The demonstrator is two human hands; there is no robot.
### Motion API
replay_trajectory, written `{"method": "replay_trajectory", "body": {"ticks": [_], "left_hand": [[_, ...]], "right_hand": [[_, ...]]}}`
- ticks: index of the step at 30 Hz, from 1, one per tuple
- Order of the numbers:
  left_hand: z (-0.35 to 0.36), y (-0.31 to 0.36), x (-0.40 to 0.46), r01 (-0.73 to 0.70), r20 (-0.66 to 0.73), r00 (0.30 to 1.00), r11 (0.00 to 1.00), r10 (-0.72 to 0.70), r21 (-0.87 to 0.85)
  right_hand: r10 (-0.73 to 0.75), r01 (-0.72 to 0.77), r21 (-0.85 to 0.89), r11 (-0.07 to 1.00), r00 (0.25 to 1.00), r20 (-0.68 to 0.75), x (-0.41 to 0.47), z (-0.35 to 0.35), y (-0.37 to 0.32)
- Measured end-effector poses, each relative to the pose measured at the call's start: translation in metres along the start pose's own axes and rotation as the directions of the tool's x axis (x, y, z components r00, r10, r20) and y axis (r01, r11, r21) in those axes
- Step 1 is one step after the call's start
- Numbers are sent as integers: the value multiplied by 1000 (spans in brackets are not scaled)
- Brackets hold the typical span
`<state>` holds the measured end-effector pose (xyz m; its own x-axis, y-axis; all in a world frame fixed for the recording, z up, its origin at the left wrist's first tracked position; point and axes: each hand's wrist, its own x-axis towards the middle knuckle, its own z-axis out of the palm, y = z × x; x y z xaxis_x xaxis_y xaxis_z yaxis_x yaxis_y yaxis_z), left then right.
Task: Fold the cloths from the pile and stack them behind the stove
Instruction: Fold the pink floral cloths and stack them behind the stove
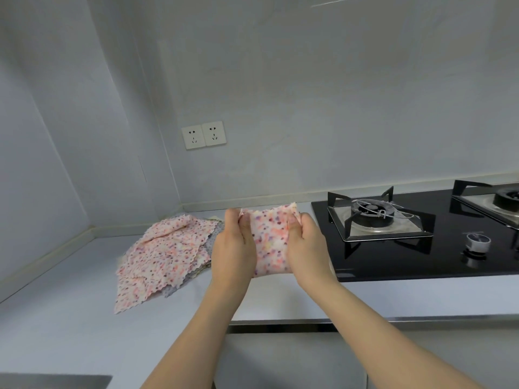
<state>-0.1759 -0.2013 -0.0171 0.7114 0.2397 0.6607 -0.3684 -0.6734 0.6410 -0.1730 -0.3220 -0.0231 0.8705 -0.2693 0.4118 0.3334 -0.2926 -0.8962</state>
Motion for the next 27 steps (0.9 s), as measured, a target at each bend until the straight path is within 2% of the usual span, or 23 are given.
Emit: {"method": "replay_trajectory", "body": {"ticks": [3,7,11,17,20,22,24,27], "left_hand": [[3,2,-2,48,9,999,998,-48,31],[5,6,1,199,108,978,948,-177,-249],[8,10,3,250,155,965,917,-211,-312],[12,12,0,215,60,977,943,-207,-256],[12,10,-3,222,55,975,961,-216,-166],[12,7,-5,264,84,964,946,-253,-188],[10,5,-9,364,178,930,878,-323,-311],[7,3,-16,555,378,830,668,-410,-495]], "right_hand": [[9,-8,-37,999,999,33,2,-2,8],[39,-40,4,999,996,85,7,-8,10],[69,-80,87,993,989,127,10,-12,7],[63,-65,180,981,998,21,10,-11,8],[26,-25,145,989,1000,-6,7,-10,12],[-8,6,120,993,1000,13,6,-10,14],[-41,37,91,995,999,34,7,-11,14],[-59,56,54,997,997,53,10,-12,15]]}}
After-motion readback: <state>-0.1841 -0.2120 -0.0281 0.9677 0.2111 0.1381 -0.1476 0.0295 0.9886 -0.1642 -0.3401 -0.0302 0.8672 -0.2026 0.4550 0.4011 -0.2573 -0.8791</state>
